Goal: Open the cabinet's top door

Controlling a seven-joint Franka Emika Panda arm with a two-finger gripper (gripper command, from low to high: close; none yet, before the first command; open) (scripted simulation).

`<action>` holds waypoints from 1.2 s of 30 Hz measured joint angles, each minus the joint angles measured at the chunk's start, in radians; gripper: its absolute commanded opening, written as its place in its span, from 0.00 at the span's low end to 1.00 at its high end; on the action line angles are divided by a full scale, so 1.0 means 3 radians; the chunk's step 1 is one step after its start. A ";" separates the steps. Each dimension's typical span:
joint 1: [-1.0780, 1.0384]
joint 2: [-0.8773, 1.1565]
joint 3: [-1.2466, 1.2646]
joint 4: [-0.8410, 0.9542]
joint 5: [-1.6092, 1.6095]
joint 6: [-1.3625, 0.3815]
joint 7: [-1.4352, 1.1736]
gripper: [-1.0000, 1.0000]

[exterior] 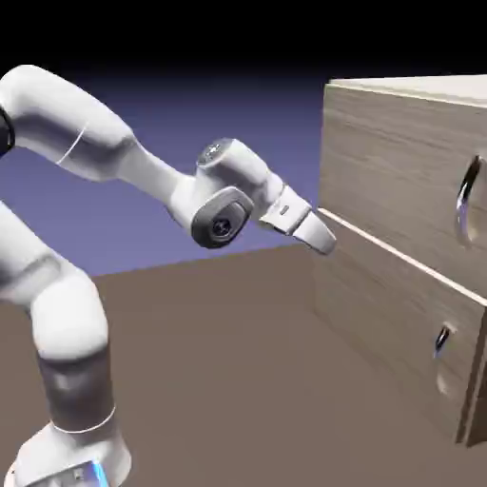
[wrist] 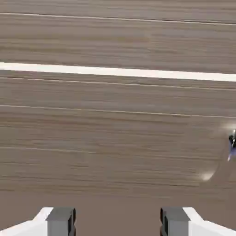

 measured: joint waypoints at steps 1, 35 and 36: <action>0.0063 -0.0025 -0.0068 0.0037 -0.0145 -0.0005 0.0096 0.50; 0.2205 -0.0866 -0.2365 0.1300 -0.5074 -0.0185 0.3366 0.50; 0.2268 -0.0891 -0.2433 0.1337 -0.5219 -0.0191 0.3462 0.50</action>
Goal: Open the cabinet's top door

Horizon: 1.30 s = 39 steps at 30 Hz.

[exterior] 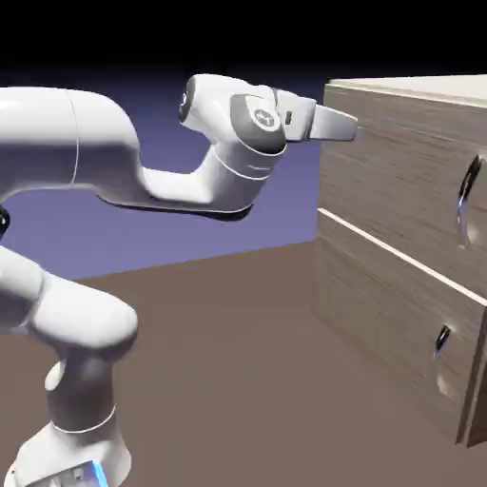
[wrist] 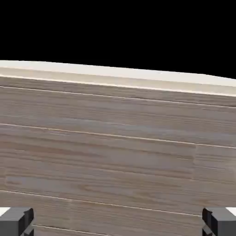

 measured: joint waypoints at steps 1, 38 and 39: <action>0.0063 -0.0025 -0.0068 0.0037 -0.0145 -0.0005 0.0096 0.50; 0.2436 -0.0666 -0.2285 0.1618 -0.4264 -0.0142 0.2799 0.00; 0.2327 -0.0631 -0.2230 0.1498 -0.4263 -0.0215 0.2848 0.00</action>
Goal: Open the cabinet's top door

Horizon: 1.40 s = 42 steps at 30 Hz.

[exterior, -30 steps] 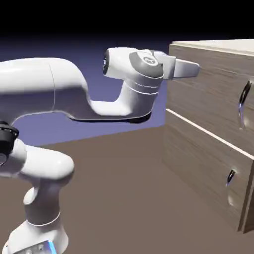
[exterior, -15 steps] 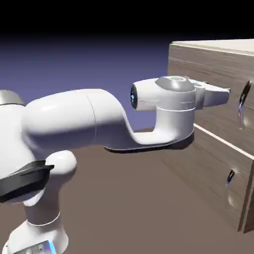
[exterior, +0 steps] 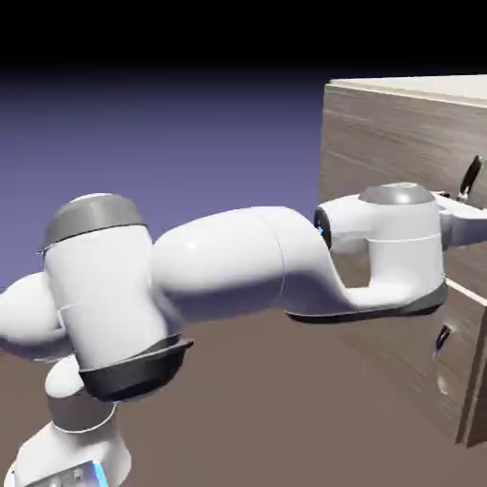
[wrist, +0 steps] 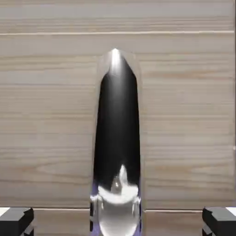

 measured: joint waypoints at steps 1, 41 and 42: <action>-0.0112 0.0040 0.0057 -0.0120 -0.0001 -0.0072 0.0053 0.00; -0.4537 -0.0107 0.4223 -0.3184 0.2578 -0.1240 0.0572 0.00; -0.4552 -0.0187 0.4298 -0.3238 0.2722 -0.1275 0.0490 0.00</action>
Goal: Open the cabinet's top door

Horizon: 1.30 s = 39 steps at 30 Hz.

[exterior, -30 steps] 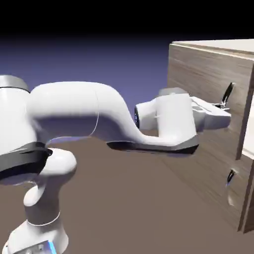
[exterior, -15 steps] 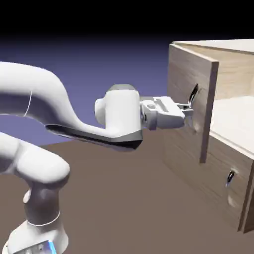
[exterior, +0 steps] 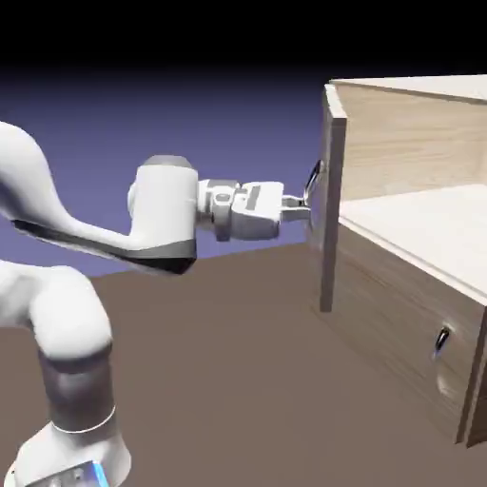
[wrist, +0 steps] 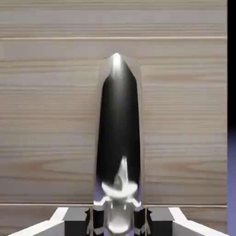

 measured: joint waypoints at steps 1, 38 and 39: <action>-0.0014 -0.0078 0.0078 -0.0051 0.0145 -0.0034 -0.0079 0.00; 0.0055 -0.0106 0.3973 0.1120 0.4790 -0.3516 -0.1089 0.00; -0.0043 -0.0071 0.4069 0.1241 0.4850 -0.3614 -0.1088 0.00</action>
